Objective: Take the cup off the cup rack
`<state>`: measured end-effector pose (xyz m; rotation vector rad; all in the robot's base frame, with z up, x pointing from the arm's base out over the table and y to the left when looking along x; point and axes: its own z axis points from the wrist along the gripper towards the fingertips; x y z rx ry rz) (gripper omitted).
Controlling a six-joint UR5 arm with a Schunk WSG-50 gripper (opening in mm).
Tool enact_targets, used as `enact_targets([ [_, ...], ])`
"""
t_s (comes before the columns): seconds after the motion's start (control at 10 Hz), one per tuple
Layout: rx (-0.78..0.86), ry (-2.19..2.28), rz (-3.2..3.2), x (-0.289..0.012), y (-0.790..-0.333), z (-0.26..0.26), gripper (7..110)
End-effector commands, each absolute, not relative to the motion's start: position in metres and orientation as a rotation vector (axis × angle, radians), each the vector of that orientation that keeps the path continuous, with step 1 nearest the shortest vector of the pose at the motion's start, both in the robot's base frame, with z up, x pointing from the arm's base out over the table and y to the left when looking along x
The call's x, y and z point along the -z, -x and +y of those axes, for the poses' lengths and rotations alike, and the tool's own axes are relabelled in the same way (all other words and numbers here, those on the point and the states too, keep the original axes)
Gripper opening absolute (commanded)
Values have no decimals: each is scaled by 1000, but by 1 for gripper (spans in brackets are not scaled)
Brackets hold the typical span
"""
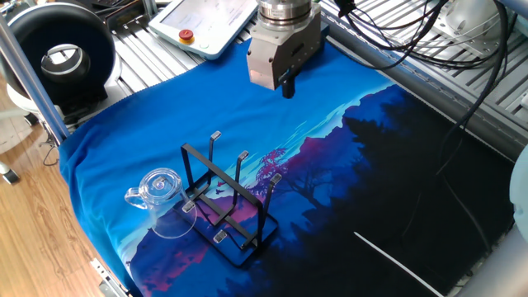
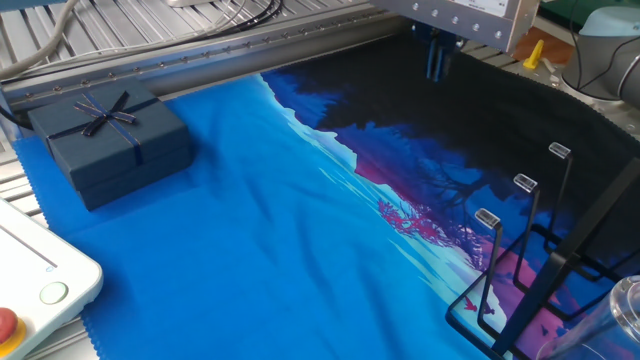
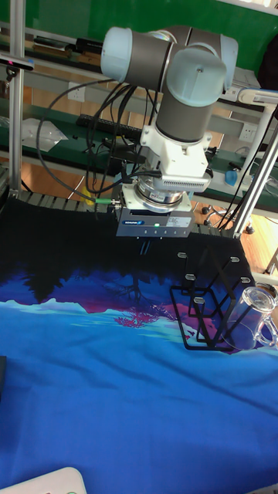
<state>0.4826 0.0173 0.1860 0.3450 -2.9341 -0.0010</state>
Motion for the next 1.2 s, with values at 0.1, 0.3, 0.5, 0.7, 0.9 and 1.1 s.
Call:
enact_targets([
  [0.1, 36, -409, -2921, -182, -479, 17, 7],
  [0.3, 25, -373, -2930, -184, -480, 20, 7],
  [0.5, 34, -359, -2936, -184, -481, 22, 7],
  [0.7, 27, -330, -2928, -184, -478, 22, 7],
  [0.9, 74, -318, -2924, -185, -476, 30, 7],
  [1.1, 20, -307, -2915, -185, -474, 21, 7],
])
